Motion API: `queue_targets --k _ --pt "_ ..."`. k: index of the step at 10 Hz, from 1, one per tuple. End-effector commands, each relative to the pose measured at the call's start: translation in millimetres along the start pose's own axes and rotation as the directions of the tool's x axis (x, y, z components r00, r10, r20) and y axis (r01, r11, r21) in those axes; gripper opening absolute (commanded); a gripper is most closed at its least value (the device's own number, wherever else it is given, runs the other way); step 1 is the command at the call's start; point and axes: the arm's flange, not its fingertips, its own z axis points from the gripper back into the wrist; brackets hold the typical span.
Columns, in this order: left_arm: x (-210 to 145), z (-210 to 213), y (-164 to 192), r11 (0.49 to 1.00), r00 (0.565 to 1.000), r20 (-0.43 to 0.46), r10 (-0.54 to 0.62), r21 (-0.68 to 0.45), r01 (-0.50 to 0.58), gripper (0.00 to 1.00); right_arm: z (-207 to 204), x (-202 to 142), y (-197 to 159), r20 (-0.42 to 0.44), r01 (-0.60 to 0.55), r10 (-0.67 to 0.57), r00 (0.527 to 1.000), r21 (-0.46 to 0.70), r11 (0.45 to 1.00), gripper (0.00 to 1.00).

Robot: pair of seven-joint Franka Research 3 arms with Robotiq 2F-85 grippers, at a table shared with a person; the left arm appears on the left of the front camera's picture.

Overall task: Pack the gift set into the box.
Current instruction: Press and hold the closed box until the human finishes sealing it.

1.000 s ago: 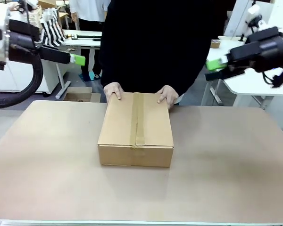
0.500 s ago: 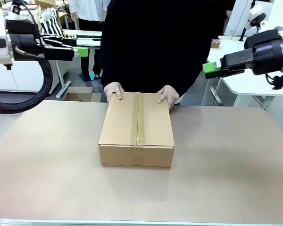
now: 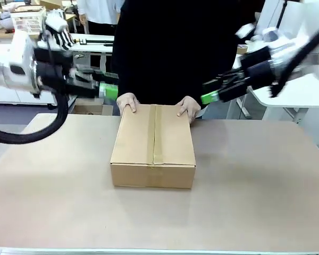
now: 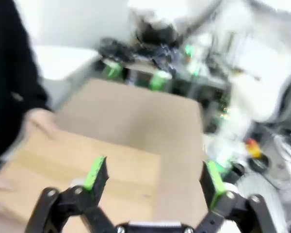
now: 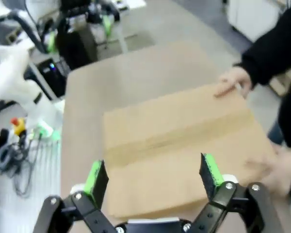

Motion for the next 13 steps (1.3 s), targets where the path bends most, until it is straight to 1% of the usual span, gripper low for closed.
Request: queue_targets --k 1,2,3,4,5,6,7,8,9,10,12,13 --pt "-28 -8 16 0.991 0.981 -0.174 -0.087 -0.118 0.067 1.0 -52 -34 -35 0.2 -0.168 0.139 0.97 0.134 0.977 1.0" --pt "-44 -25 17 0.994 0.978 -0.198 -0.071 -0.093 0.053 1.0 -79 -42 -28 0.223 -0.192 0.151 0.963 0.178 0.965 1.0" --pt "-60 -41 18 0.995 0.968 -0.228 -0.102 -0.029 0.098 1.0 -102 -51 -19 0.2 -0.188 0.14 0.97 0.247 0.951 1.0" --pt "-63 -41 20 0.98 0.962 -0.249 -0.115 0.129 0.151 1.0 -88 -55 -17 -0.119 0.08 -0.068 0.991 0.102 0.992 1.0" --pt "-58 -29 12 0.994 0.979 -0.202 -0.035 -0.106 0.014 1.0 -91 -48 -18 0.169 -0.181 0.153 0.974 0.166 0.969 1.0" --pt "-58 -29 12 0.994 0.979 -0.202 -0.035 -0.106 0.014 1.0 -91 -48 -18 0.169 -0.181 0.153 0.974 0.166 0.969 1.0" --pt "-63 -34 19 0.998 0.967 -0.244 -0.07 -0.018 0.067 1.0 -102 -67 -20 0.089 -0.096 0.082 0.993 0.173 0.98 1.0" --pt "-71 -46 34 0.969 0.928 -0.302 -0.219 0.046 0.244 1.0 -120 -75 -25 0.091 -0.107 0.091 0.992 0.185 0.977 1.0" --pt "-81 -57 40 0.965 0.929 -0.285 -0.237 0.037 0.258 1.0 -132 -89 -29 0.102 -0.102 0.083 0.991 0.2 0.974 1.0" --pt "-87 -65 44 0.972 0.936 -0.273 -0.222 0.011 0.234 1.0 -137 -99 -29 0.093 -0.103 0.086 0.992 0.198 0.975 1.0" --pt "-95 -70 56 0.977 0.936 -0.291 -0.199 0.019 0.214 1.0 -137 -114 -33 0.063 -0.073 0.062 0.996 0.196 0.978 1.0" --pt "-101 -69 62 0.981 0.944 -0.275 -0.18 0.02 0.193 1.0 -135 -118 -33 0.067 -0.072 0.061 0.996 0.183 0.981 1.0"
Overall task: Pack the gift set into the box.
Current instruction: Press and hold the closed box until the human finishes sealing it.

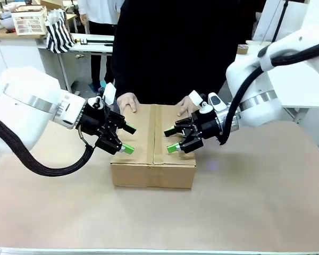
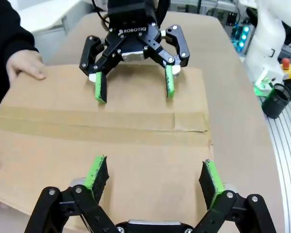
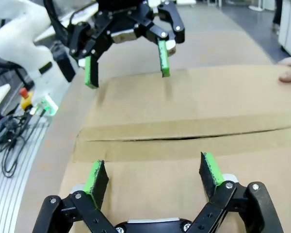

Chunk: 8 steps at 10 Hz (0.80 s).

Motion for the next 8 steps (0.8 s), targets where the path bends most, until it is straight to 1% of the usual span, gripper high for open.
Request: queue_targets --k 1,3,5,8 --pt "-11 -4 12 1.0 1.0 0.017 0.006 0.02 -0.007 1.0 2 1 -2 -0.012 -0.039 0.039 0.999 -0.051 0.998 1.0" --pt "-22 -8 20 0.999 0.999 0.04 0.034 0.005 -0.034 1.0 4 -3 -4 -0.018 -0.028 0.027 0.999 -0.074 0.997 1.0" --pt "-32 -12 25 0.998 0.997 0.045 0.066 0.0 -0.066 1.0 2 -5 -6 -0.019 -0.018 0.016 1.0 -0.078 0.997 1.0" --pt "-37 -15 20 0.996 0.995 0.039 0.088 -0.018 -0.088 1.0 3 -9 -10 -0.037 0.009 -0.011 0.999 -0.074 0.997 1.0"
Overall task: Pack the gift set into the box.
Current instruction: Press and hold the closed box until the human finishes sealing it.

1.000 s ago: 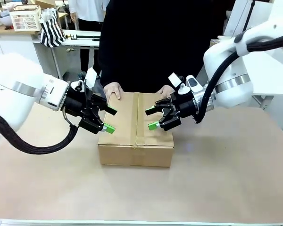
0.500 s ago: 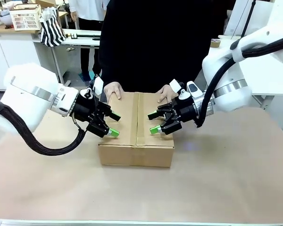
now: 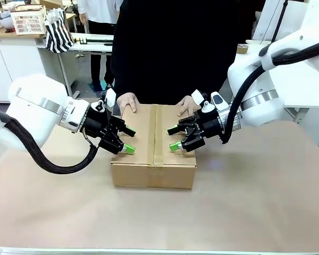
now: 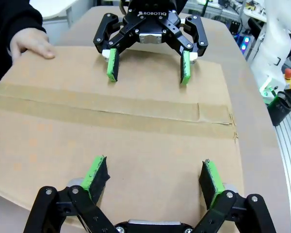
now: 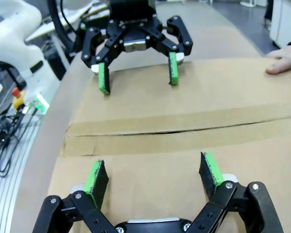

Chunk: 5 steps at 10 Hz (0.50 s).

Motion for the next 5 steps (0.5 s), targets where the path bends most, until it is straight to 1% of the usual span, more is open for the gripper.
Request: queue_targets --k 1,3,4,5 --pt "-9 -7 -5 1.0 1.0 0.012 0.005 -0.007 -0.005 1.0 -6 -7 -6 -0.022 0.011 -0.012 1.0 -0.03 0.999 1.0" --pt "-10 -8 -5 1.0 1.0 0.025 0.014 0.024 -0.015 1.0 -7 -10 -9 -0.043 0.026 -0.027 0.999 -0.035 0.999 1.0" --pt "0 0 0 1.0 1.0 0.004 0.004 0.003 -0.004 1.0 -1 -1 0 0.0 0.002 -0.002 1.0 0.001 1.0 1.0" --pt "0 0 0 1.0 1.0 0.004 0.004 0.003 -0.004 1.0 -1 -1 0 0.0 0.002 -0.002 1.0 0.001 1.0 1.0"
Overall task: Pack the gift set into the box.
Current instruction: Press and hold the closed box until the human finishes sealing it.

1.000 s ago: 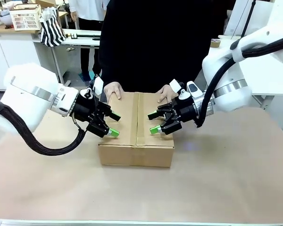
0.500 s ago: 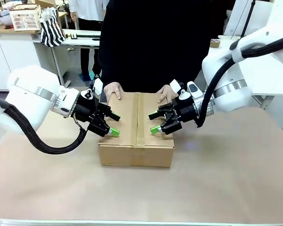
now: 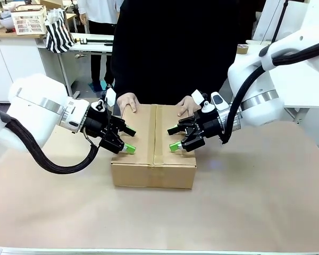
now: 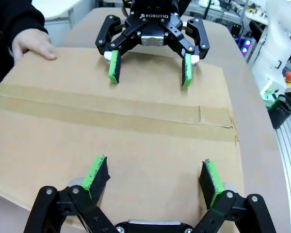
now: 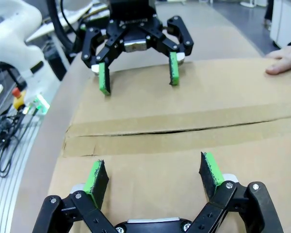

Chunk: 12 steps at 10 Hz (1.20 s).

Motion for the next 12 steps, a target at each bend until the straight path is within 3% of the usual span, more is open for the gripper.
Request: queue_targets --k 1,12 --pt "-1.2 -0.3 -0.5 1.0 1.0 -0.005 -0.003 -0.005 0.003 1.0 -0.6 -2.1 -0.2 -0.003 0.003 -0.003 1.0 -0.001 1.0 1.0" --pt "-1.2 -0.3 -0.5 1.0 1.0 -0.005 -0.003 -0.005 0.003 1.0 -0.6 -2.1 -0.2 -0.003 0.003 -0.003 1.0 -0.001 1.0 1.0"
